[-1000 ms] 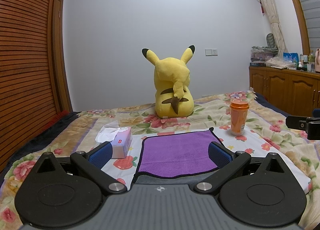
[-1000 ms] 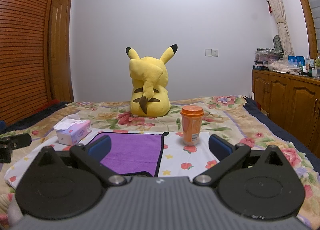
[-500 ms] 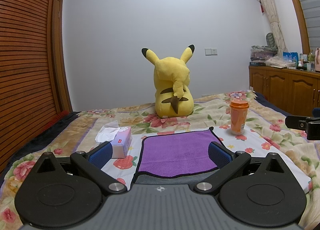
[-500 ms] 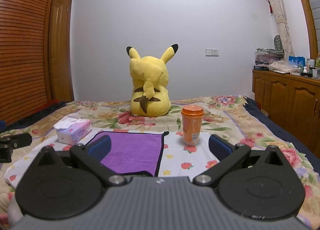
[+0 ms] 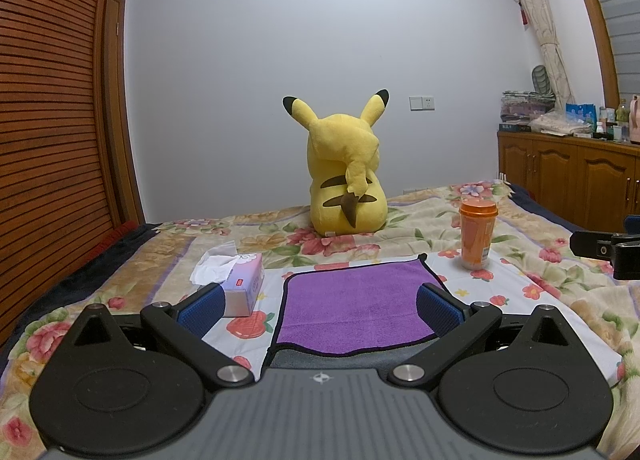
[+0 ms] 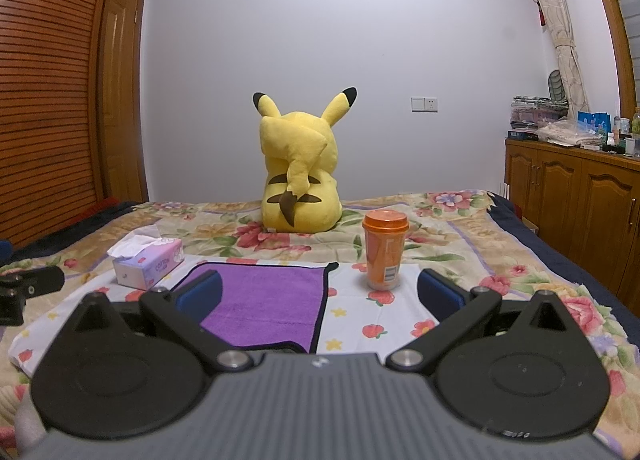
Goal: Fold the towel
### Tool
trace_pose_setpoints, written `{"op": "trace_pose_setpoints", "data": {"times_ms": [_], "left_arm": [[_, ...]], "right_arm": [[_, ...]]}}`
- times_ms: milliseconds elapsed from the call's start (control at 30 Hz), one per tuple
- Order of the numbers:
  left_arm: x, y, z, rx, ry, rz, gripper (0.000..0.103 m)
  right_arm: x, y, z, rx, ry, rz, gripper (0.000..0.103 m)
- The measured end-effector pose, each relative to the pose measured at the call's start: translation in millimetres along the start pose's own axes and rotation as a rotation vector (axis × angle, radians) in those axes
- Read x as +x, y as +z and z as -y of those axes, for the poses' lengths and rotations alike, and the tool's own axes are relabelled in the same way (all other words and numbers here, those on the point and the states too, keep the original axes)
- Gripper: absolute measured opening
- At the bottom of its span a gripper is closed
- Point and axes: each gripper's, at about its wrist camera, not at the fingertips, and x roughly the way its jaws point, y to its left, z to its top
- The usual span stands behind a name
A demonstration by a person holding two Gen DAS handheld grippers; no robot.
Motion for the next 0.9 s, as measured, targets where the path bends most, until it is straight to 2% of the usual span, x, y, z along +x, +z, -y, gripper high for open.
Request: {"op": "trace_pose_setpoints", "data": {"times_ms": [400,900], "left_arm": [[5.0,-5.8,-4.7,0.006,-0.002,-0.011,0.103],[31.0,-12.8,-0.3,0.045,-0.012,-0.111,0.103]], "right_arm": [[0.6,-0.6,-0.3,0.001,0.001,-0.003,0.103],[16.5,-5.3,-8.6,-0.029,0.027,-0.056,0.103]]}}
